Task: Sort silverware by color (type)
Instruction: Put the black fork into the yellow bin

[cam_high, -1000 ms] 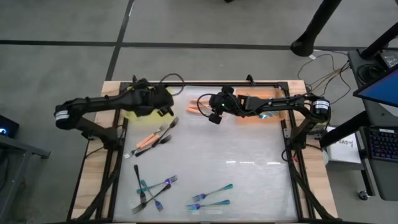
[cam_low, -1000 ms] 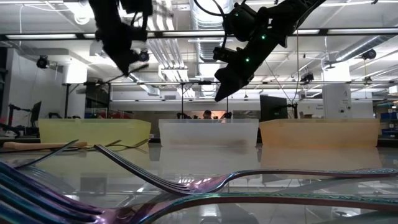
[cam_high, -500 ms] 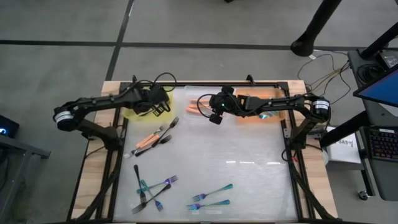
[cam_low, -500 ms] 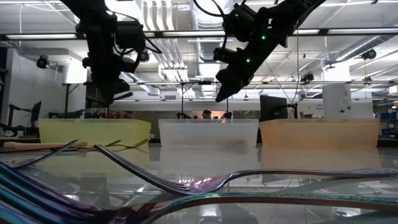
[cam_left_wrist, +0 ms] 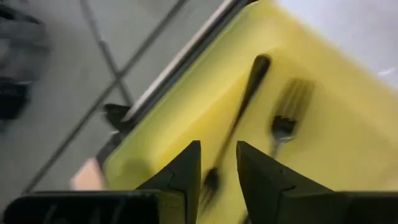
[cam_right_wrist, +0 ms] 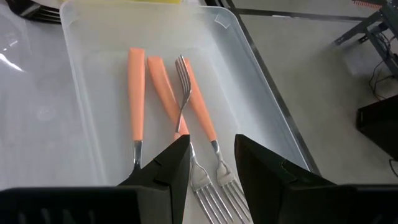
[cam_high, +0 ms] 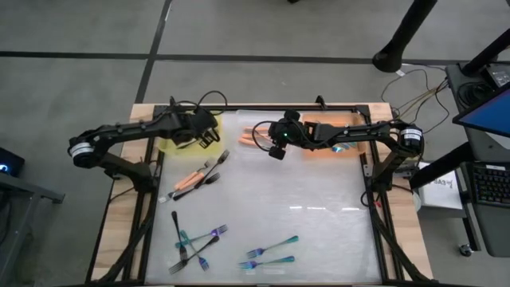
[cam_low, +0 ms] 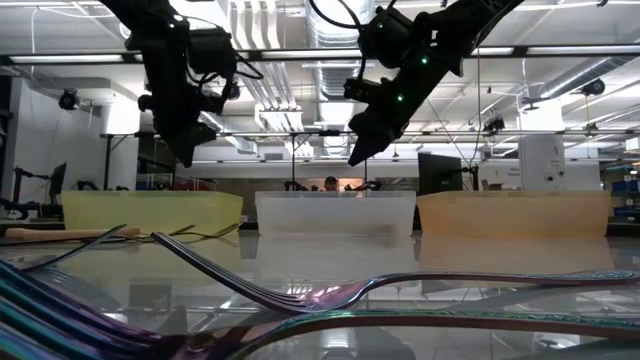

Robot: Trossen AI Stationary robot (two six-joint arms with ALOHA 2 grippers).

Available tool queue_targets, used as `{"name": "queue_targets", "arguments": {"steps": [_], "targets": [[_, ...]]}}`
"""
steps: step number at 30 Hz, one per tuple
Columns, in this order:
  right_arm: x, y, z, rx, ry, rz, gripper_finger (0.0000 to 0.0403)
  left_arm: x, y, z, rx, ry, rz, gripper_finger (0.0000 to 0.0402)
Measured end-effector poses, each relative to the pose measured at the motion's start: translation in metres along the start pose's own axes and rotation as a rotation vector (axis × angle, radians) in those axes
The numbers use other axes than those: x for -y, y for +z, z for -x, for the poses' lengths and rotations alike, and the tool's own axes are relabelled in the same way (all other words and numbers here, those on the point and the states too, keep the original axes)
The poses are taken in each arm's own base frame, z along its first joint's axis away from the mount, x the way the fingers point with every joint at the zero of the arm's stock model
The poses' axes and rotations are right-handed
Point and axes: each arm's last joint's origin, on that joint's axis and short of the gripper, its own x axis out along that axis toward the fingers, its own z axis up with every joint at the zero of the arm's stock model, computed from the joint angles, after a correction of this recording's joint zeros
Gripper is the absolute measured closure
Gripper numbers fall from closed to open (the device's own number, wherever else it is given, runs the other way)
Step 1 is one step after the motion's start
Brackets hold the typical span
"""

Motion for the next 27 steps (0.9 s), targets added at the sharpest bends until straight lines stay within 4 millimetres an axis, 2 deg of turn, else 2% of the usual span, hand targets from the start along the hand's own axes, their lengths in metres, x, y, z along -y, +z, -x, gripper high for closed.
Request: {"name": "queue_targets", "arguments": {"steps": [3, 8, 11, 13, 16, 20, 24, 27], "targets": [[0.0, 0.0, 0.0, 0.0, 0.0, 0.0, 0.0284, 0.005, 0.009, 0.009, 0.027, -0.163, 0.029, 0.0316], [0.0, 0.0, 0.0, 0.0, -0.001, -0.001, 0.0284, 0.026, 0.03, 0.041, 0.142, -0.623, 0.009, 0.0321], [0.0, 0.0, 0.0, 0.0, -0.001, -0.001, 0.0284, 0.045, 0.029, 0.063, 0.156, -0.885, -0.034, 0.0323], [0.0, 0.0, 0.0, 0.0, -0.001, -0.001, 0.0284, 0.059, 0.02, 0.075, 0.118, -0.972, -0.056, 0.0324], [0.0, 0.0, 0.0, -0.001, -0.001, 0.004, 0.0284, 0.079, -0.002, 0.09, -0.001, -0.994, -0.061, 0.0324], [0.001, 0.0, 0.0, -0.001, -0.002, 0.012, 0.0284, 0.095, -0.027, 0.107, -0.132, -0.945, 0.028, 0.0324], [0.001, 0.0, 0.0, -0.001, -0.002, 0.01, 0.0284, 0.102, -0.053, 0.12, -0.213, -0.834, 0.023, 0.0324], [0.001, 0.0, 0.0, -0.001, -0.002, 0.008, 0.0284, 0.101, -0.072, 0.126, -0.316, -0.74, 0.02, 0.0324]]}}
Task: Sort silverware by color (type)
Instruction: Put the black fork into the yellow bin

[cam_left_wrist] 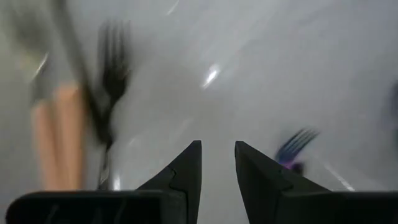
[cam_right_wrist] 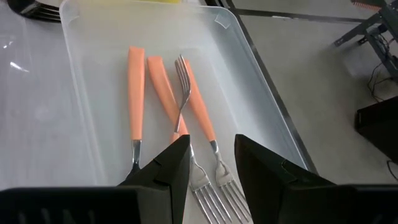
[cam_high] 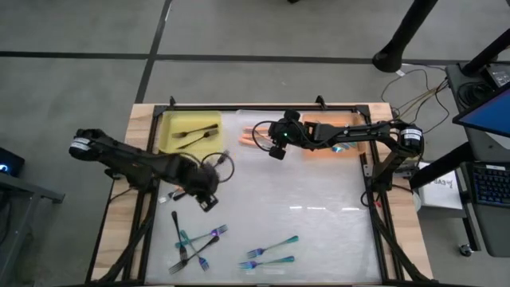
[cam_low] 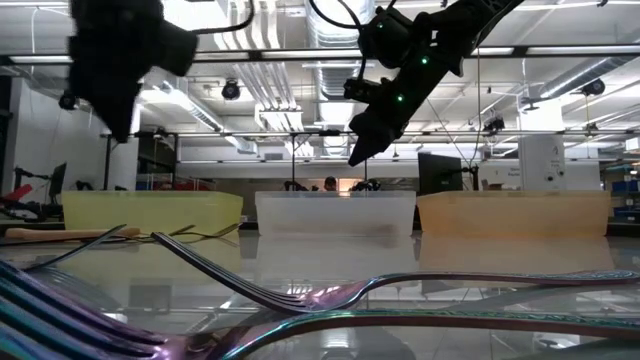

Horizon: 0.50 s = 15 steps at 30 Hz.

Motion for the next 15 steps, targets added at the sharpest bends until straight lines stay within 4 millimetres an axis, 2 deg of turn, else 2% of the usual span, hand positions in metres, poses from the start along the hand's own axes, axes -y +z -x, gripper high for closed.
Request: {"name": "queue_targets", "arguments": {"steps": [5, 9, 15], "targets": [[0.0, 0.0, 0.0, 0.0, 0.0, -0.023, 0.0284, -0.004, -0.02, 0.001, -0.086, 0.123, 0.037, 0.0324], [0.0, 0.001, 0.0, 0.008, -0.001, -0.045, 0.0284, -0.007, -0.022, -0.004, -0.074, 0.151, 0.036, 0.0324], [0.0, 0.001, 0.0, 0.008, -0.001, -0.058, 0.0284, -0.023, -0.03, -0.024, -0.106, 0.239, 0.078, 0.0324]]}}
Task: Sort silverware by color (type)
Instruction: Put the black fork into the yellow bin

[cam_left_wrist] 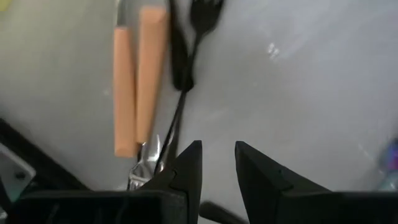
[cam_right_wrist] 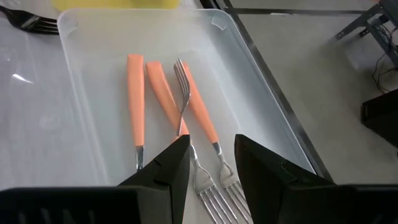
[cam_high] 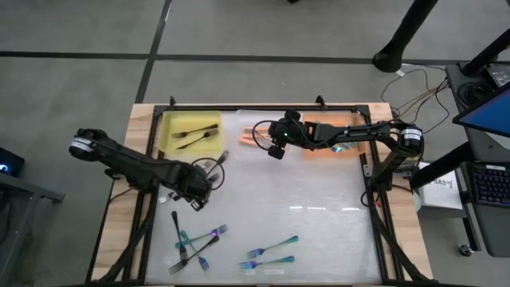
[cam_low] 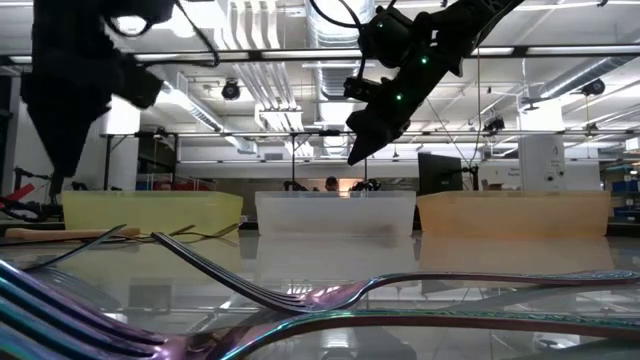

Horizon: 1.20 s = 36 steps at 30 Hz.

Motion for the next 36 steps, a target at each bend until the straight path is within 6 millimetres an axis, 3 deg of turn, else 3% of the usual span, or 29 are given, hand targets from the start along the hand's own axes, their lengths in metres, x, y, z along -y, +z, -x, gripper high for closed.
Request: {"name": "queue_targets", "arguments": {"steps": [20, 36], "targets": [[0.0, 0.0, 0.0, 0.004, 0.0, -0.026, 0.0284, -0.027, 0.0, -0.056, -0.01, 0.051, 0.067, 0.0324], [0.0, 0.0, 0.0, 0.004, 0.0, -0.028, 0.0284, -0.029, 0.002, -0.073, 0.054, 0.004, 0.076, 0.0324]]}}
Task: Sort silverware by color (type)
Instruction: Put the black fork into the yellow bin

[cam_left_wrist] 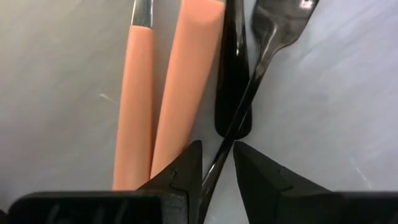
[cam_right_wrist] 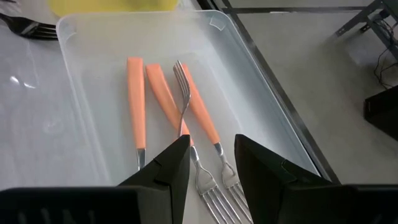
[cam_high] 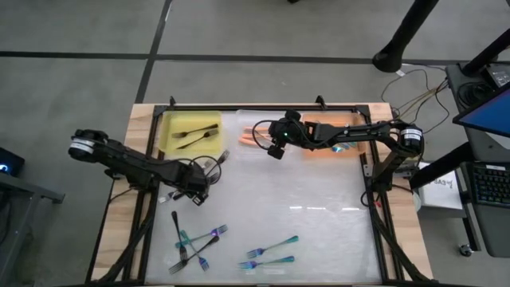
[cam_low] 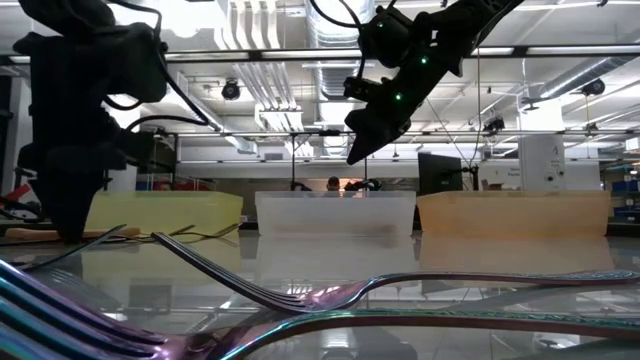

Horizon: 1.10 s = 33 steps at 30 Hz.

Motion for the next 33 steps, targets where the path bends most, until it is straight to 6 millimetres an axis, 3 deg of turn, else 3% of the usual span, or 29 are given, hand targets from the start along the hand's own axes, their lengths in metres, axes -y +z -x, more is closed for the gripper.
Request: {"name": "queue_targets", "arguments": {"steps": [9, 15, 20, 28, 33], "targets": [[0.0, 0.0, 0.0, 0.0, 0.0, 0.001, 0.0284, 0.0, 0.0, -0.002, 0.009, -0.016, 0.013, 0.0326], [0.0, 0.0, 0.0, -0.001, 0.0, 0.003, 0.0284, 0.006, 0.004, 0.003, 0.012, -0.043, 0.017, 0.0388], [0.0, 0.0, 0.0, -0.001, 0.0, 0.004, 0.0284, 0.01, 0.006, 0.01, 0.001, -0.066, 0.019, 0.0394], [0.0, 0.0, 0.0, -0.001, 0.0, 0.012, 0.0284, 0.034, 0.026, 0.052, 0.065, -0.189, -0.081, 0.04], [0.0, 0.0, 0.0, 0.0, 0.0, 0.011, 0.0284, 0.035, 0.044, 0.093, 0.259, -0.053, -0.172, 0.04]]}}
